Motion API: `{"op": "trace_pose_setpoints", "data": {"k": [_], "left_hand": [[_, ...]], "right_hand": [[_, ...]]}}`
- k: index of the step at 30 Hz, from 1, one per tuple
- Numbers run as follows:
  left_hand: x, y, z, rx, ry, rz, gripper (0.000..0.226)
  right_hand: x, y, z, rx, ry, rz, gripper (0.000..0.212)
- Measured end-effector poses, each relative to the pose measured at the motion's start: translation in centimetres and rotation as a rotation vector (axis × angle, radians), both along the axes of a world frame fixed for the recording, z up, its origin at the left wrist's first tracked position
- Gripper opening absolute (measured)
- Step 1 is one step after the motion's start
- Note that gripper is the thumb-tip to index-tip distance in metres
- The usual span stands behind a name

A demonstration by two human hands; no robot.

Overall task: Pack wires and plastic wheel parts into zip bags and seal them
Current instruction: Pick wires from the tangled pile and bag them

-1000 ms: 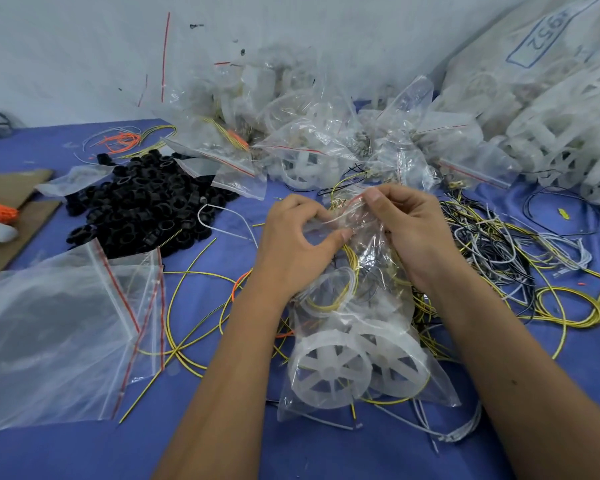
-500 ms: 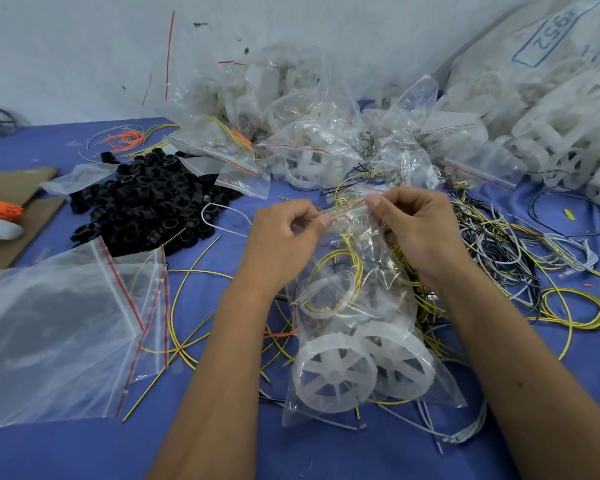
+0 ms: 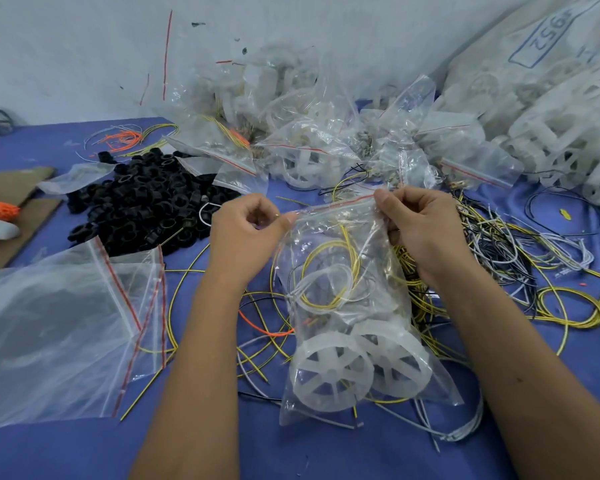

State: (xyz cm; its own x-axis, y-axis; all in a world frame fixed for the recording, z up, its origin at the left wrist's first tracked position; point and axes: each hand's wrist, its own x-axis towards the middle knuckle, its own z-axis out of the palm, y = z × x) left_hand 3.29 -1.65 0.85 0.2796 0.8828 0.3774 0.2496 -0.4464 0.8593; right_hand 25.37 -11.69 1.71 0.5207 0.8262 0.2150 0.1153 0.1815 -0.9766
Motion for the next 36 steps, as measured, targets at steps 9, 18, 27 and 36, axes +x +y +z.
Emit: {"op": "trace_pose_setpoints", "data": {"k": [9,18,27,36], "left_hand": [[5.9,-0.9,2.4,0.174,0.242,-0.227,0.009],[7.3,0.7,3.3,-0.043,0.226,-0.429,0.018],[7.1,0.9,3.0,-0.137,0.156,-0.505,0.013],[7.2,0.9,2.8,-0.119,0.112,-0.541,0.018]], "right_hand": [[-0.3,0.4,-0.5,-0.022,-0.243,0.093,0.025],[-0.2,0.1,-0.2,0.018,-0.277,-0.058,0.012],[-0.2,0.1,-0.2,0.033,-0.342,-0.043,0.014],[-0.1,0.0,0.0,0.031,-0.404,-0.056,0.015]]}}
